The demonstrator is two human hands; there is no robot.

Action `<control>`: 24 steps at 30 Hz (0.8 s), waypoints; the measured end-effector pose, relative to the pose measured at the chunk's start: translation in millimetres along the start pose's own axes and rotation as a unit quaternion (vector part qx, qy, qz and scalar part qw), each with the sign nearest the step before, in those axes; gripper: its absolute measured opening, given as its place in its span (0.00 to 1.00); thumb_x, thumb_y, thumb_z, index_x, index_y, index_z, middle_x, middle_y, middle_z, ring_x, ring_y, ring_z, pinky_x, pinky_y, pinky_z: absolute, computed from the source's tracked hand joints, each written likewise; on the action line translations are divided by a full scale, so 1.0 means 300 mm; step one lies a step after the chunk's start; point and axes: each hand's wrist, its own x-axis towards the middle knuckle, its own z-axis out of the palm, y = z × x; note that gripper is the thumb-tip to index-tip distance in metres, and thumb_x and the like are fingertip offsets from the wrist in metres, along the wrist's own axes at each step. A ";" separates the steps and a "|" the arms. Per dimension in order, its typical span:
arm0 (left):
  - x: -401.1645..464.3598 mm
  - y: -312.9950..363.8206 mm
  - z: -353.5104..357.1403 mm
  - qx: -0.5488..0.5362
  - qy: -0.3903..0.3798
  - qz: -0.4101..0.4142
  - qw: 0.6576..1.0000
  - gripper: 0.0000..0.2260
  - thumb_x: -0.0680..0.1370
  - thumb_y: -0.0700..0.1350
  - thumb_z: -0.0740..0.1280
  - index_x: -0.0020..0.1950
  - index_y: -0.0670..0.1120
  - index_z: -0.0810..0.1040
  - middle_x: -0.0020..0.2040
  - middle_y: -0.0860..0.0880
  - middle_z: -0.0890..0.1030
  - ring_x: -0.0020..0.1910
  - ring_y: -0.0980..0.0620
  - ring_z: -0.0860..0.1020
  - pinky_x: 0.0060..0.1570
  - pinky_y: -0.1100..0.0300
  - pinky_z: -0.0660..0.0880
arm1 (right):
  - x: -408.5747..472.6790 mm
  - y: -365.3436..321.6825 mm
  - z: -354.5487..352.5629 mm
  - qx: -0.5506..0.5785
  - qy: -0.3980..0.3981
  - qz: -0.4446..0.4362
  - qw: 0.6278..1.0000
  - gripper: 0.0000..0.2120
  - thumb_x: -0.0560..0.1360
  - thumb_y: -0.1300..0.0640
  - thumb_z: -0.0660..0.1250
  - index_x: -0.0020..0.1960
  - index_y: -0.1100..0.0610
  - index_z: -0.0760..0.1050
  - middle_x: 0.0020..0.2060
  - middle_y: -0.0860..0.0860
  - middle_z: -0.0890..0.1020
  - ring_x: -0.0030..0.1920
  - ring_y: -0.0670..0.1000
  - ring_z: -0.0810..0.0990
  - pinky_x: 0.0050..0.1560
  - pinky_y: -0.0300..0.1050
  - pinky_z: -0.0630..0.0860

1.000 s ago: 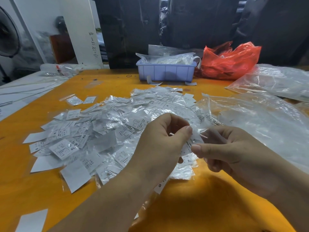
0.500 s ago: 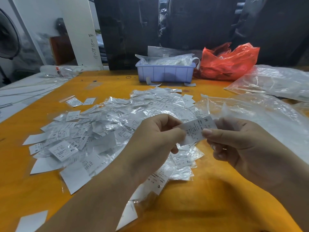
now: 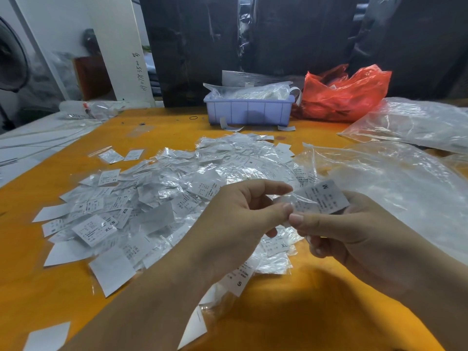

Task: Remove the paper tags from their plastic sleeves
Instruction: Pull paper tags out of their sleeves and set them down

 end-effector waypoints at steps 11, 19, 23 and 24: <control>0.003 0.005 -0.002 -0.005 -0.020 -0.007 1.000 0.03 0.77 0.43 0.70 0.47 0.44 0.82 0.33 0.51 0.80 0.28 0.60 0.73 0.29 0.70 0.68 | -0.009 -0.004 0.007 -0.014 -0.087 0.021 0.996 0.18 0.58 0.49 0.78 0.47 0.51 0.84 0.35 0.52 0.80 0.34 0.48 0.77 0.31 0.39 0.73; 0.013 0.002 -0.016 -0.022 0.038 -0.015 0.999 0.08 0.71 0.48 0.74 0.39 0.44 0.80 0.29 0.54 0.77 0.25 0.61 0.71 0.27 0.71 0.68 | 0.007 -0.021 -0.018 0.036 0.044 -0.021 0.998 0.12 0.61 0.54 0.75 0.44 0.56 0.85 0.30 0.53 0.76 0.29 0.47 0.72 0.27 0.37 0.70; 0.013 0.005 -0.010 -0.024 0.037 -0.015 0.999 0.15 0.66 0.54 0.73 0.40 0.43 0.79 0.28 0.53 0.75 0.24 0.60 0.70 0.26 0.69 0.67 | 0.006 -0.015 -0.007 0.020 0.033 -0.014 0.999 0.13 0.60 0.53 0.73 0.43 0.56 0.85 0.29 0.52 0.75 0.28 0.47 0.72 0.27 0.38 0.71; 0.013 0.005 -0.010 -0.023 0.038 -0.014 0.999 0.16 0.66 0.55 0.73 0.41 0.43 0.79 0.27 0.53 0.74 0.24 0.59 0.69 0.26 0.69 0.67 | 0.006 -0.011 -0.006 0.015 0.028 -0.011 0.999 0.14 0.60 0.52 0.74 0.43 0.56 0.85 0.29 0.52 0.76 0.28 0.48 0.72 0.27 0.38 0.71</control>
